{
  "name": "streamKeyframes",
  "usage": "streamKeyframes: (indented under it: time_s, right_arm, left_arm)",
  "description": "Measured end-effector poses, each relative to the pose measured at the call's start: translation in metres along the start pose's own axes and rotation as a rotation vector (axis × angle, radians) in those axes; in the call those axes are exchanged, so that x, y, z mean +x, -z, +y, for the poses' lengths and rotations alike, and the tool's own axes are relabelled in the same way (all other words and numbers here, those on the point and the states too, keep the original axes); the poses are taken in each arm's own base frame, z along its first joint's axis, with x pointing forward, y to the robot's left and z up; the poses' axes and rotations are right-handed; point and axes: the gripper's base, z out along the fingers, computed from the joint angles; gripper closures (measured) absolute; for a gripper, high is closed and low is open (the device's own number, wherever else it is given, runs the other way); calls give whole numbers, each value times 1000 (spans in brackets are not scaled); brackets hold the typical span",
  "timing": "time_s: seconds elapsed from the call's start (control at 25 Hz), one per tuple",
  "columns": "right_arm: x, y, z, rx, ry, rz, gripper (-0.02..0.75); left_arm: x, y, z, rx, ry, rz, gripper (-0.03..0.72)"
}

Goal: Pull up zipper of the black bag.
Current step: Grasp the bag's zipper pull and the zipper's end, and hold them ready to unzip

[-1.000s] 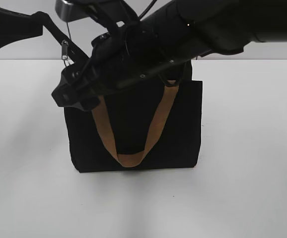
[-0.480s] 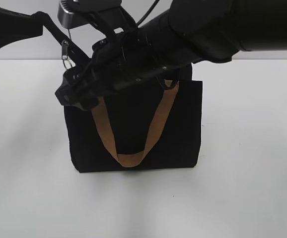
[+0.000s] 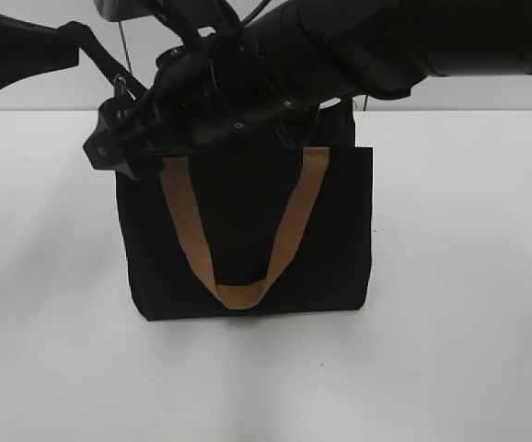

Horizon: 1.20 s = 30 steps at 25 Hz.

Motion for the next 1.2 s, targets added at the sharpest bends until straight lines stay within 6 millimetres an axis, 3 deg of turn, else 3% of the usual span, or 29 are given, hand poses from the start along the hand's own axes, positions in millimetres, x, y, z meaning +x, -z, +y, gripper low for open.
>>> streamKeyframes:
  time_s: [0.16,0.56,0.76,1.2]
  right_arm:
    - [-1,0,-1,13,0,-12,174]
    - [-2,0,0,13,-4,-17,323]
    - [-1,-3,11,-4,25,-18,339]
    - [-2,-9,6,53,30,-52,371]
  left_arm:
    - [0,0,0,0,0,0,667]
    - [0,0,0,-1,0,0,667]
    - [0,0,0,-4,0,2,667]
    - [0,0,1,-12,0,5,667]
